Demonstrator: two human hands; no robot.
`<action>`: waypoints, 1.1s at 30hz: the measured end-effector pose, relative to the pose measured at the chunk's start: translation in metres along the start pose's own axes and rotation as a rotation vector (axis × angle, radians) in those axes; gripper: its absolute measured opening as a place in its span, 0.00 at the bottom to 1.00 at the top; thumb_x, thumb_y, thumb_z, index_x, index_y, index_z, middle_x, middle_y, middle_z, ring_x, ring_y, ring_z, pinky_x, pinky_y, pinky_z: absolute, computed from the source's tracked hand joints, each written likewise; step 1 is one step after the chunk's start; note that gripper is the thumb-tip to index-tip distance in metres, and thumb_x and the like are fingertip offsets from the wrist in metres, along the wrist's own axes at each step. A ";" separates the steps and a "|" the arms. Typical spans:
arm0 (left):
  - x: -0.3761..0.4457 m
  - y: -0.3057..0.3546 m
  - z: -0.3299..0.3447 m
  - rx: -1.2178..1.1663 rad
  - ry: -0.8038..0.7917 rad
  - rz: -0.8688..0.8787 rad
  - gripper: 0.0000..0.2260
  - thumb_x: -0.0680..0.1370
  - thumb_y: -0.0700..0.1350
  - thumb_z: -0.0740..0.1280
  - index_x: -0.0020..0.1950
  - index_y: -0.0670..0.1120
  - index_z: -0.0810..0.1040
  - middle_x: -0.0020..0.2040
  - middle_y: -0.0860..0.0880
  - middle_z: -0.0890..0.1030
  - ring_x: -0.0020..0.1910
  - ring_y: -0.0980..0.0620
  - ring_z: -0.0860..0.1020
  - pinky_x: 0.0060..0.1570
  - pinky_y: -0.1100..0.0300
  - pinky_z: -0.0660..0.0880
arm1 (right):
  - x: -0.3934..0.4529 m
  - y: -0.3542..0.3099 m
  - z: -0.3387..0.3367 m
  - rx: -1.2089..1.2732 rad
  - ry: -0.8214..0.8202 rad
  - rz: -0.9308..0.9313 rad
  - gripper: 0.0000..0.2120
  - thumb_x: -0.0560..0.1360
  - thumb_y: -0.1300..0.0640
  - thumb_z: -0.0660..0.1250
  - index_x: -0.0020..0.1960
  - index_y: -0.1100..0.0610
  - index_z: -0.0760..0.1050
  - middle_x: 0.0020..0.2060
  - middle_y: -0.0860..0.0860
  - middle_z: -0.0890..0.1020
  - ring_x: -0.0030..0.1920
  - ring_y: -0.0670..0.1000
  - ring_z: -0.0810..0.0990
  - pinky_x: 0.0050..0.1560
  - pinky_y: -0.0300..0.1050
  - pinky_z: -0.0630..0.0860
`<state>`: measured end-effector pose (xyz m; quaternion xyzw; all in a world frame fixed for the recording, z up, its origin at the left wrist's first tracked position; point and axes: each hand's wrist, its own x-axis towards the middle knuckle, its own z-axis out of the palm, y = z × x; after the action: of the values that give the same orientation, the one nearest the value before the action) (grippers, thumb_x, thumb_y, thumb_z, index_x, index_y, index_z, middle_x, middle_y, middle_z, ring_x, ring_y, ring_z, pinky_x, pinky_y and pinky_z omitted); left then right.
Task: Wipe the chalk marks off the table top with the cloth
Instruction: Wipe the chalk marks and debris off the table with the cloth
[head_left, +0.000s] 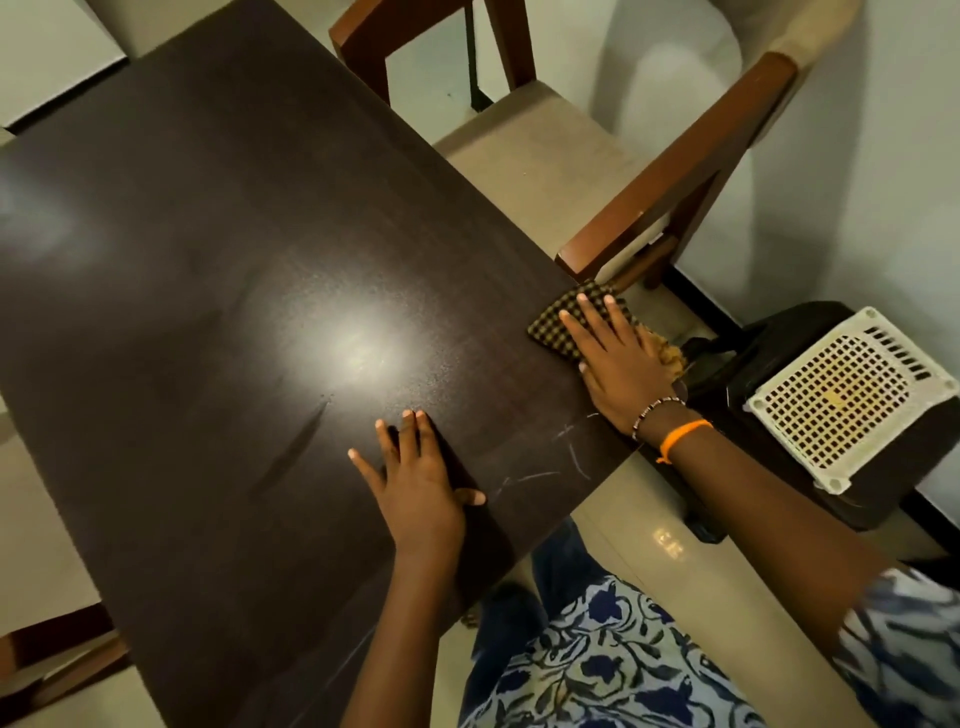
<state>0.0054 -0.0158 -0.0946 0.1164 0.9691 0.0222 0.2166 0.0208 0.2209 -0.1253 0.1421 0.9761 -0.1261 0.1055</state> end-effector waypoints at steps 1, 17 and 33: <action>-0.001 -0.002 0.002 -0.028 0.001 0.009 0.46 0.71 0.56 0.70 0.77 0.44 0.44 0.78 0.46 0.46 0.76 0.42 0.38 0.67 0.38 0.30 | 0.008 -0.008 0.000 0.000 0.008 0.003 0.28 0.79 0.57 0.54 0.76 0.50 0.47 0.77 0.51 0.47 0.76 0.56 0.43 0.72 0.59 0.51; -0.068 -0.114 0.029 -0.470 0.300 -0.464 0.28 0.76 0.33 0.57 0.76 0.44 0.55 0.75 0.45 0.60 0.77 0.45 0.46 0.72 0.42 0.35 | -0.062 -0.248 0.077 -0.031 -0.189 -0.679 0.29 0.75 0.50 0.57 0.75 0.49 0.56 0.76 0.52 0.55 0.76 0.57 0.52 0.68 0.58 0.59; -0.096 -0.199 0.042 -0.498 0.289 -0.778 0.26 0.80 0.40 0.58 0.76 0.42 0.53 0.77 0.42 0.55 0.77 0.42 0.49 0.73 0.41 0.42 | 0.019 -0.235 0.063 0.033 0.097 -0.283 0.31 0.71 0.54 0.62 0.73 0.54 0.61 0.74 0.60 0.61 0.74 0.66 0.54 0.71 0.63 0.53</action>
<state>0.0644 -0.2319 -0.1118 -0.3141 0.9262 0.1867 0.0934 -0.0574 -0.0101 -0.1388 0.0106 0.9881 -0.1489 0.0370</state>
